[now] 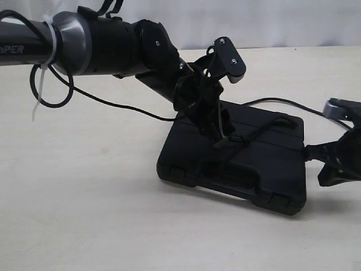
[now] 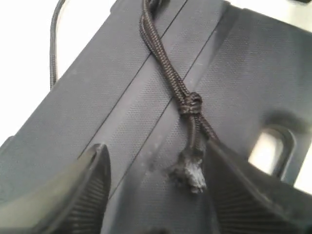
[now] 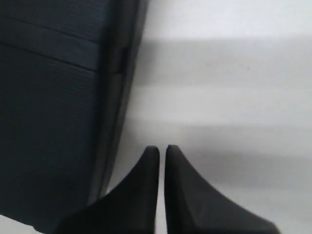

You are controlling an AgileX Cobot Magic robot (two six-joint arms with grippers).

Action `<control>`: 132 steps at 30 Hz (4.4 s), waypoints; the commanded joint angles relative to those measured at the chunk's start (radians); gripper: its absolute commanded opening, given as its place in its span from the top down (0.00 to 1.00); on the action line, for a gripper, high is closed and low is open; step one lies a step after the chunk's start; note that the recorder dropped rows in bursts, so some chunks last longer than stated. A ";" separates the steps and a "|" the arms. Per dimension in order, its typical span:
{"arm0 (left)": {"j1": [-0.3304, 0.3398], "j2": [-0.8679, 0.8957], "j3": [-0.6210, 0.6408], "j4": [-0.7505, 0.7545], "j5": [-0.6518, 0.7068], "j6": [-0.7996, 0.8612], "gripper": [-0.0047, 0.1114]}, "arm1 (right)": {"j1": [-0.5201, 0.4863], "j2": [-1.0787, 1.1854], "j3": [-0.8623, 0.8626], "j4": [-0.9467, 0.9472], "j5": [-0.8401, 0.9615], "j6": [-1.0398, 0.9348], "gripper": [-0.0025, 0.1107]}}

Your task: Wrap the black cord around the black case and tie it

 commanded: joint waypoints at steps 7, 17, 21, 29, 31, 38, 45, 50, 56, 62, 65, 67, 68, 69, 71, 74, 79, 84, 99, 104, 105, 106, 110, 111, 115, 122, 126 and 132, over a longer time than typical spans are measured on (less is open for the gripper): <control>0.027 -0.009 0.002 0.028 0.106 -0.056 0.50 | 0.085 0.048 0.007 -0.126 -0.204 0.113 0.94; 0.027 -0.009 0.002 0.028 0.102 -0.056 0.50 | 0.088 0.132 0.001 0.095 -0.157 -0.044 0.94; 0.027 -0.009 0.002 0.083 0.102 -0.056 0.50 | 0.088 0.141 0.021 0.529 -0.082 -0.444 0.94; 0.027 -0.009 0.002 0.395 0.101 -0.049 0.50 | 0.259 0.141 0.069 0.804 0.075 -0.763 0.94; 0.027 -0.009 0.002 0.480 0.122 -0.049 0.50 | 0.274 0.141 0.032 0.801 0.137 -0.774 0.94; 0.027 0.000 0.002 0.475 0.058 -0.055 0.50 | 0.224 -0.007 -0.227 0.255 0.219 -0.376 0.94; 0.027 0.044 0.002 0.366 0.101 -0.005 0.50 | 0.086 -0.020 -0.328 -0.382 0.044 0.219 0.68; 0.027 0.051 -0.003 0.296 0.092 0.119 0.50 | 0.035 0.143 -0.408 -0.373 0.051 0.204 0.57; 0.027 0.113 -0.003 0.217 0.068 0.210 0.50 | 0.035 0.355 -0.613 -0.391 0.095 0.142 0.57; 0.027 0.109 -0.003 0.217 0.058 0.212 0.93 | 0.015 0.584 -0.883 -0.383 0.174 -0.072 0.57; 0.027 0.109 -0.003 0.217 0.064 0.214 0.96 | 0.015 0.657 -0.984 -0.247 0.226 -0.298 0.57; 0.027 0.109 -0.003 0.208 0.065 0.214 0.96 | 0.017 0.681 -1.027 -0.216 0.183 -0.334 0.57; 0.027 0.109 -0.003 0.209 0.065 0.218 0.96 | 0.017 0.692 -1.036 -0.216 0.158 -0.338 0.57; 0.027 0.109 -0.003 0.209 0.065 0.220 0.96 | 0.017 0.701 -1.038 -0.216 0.156 -0.347 0.57; 0.027 0.109 -0.003 0.209 0.065 0.220 0.96 | 0.017 0.726 -1.041 -0.225 0.140 -0.374 0.57; 0.027 0.109 -0.003 0.209 0.067 0.220 0.96 | 0.017 0.764 -1.041 -0.277 0.143 -0.348 0.63; 0.027 0.109 -0.003 0.209 0.058 0.226 0.96 | 0.017 0.773 -1.041 -0.282 0.218 -0.353 0.94; 0.027 0.102 -0.003 0.208 0.058 0.260 0.96 | 0.017 0.771 -1.121 -0.085 0.285 -0.239 0.94; 0.027 0.008 -0.003 0.140 0.134 0.291 0.96 | 0.027 0.740 -1.358 0.344 0.435 -0.160 0.94; 0.027 0.008 -0.003 0.114 0.104 0.294 0.96 | 0.085 0.733 -1.358 0.360 0.453 -0.149 0.94; 0.027 0.008 -0.003 0.112 0.099 0.294 0.96 | 0.095 0.731 -1.358 0.360 0.455 -0.146 0.94; 0.027 0.010 -0.003 0.112 0.094 0.294 0.96 | 0.112 0.729 -1.358 0.360 0.455 -0.146 0.94; 0.027 0.018 -0.003 0.110 0.050 0.284 0.96 | 0.146 0.721 -1.358 0.354 0.459 -0.125 0.94; 0.027 0.018 -0.003 0.105 0.037 0.280 0.96 | 0.152 0.721 -1.358 0.348 0.463 -0.120 0.94; 0.027 0.020 -0.003 0.103 -0.018 0.248 0.96 | 0.163 0.717 -1.358 0.348 0.492 -0.112 0.94; 0.020 0.020 -0.003 0.103 0.066 0.210 0.96 | 0.165 0.710 -1.358 0.353 0.478 -0.093 0.94; 0.015 0.020 -0.003 0.095 0.094 0.210 0.96 | 0.169 0.710 -1.358 0.360 0.444 -0.086 0.94; 0.015 0.027 -0.003 0.069 -0.017 0.185 0.96 | 0.187 0.709 -1.356 0.360 0.447 -0.074 0.94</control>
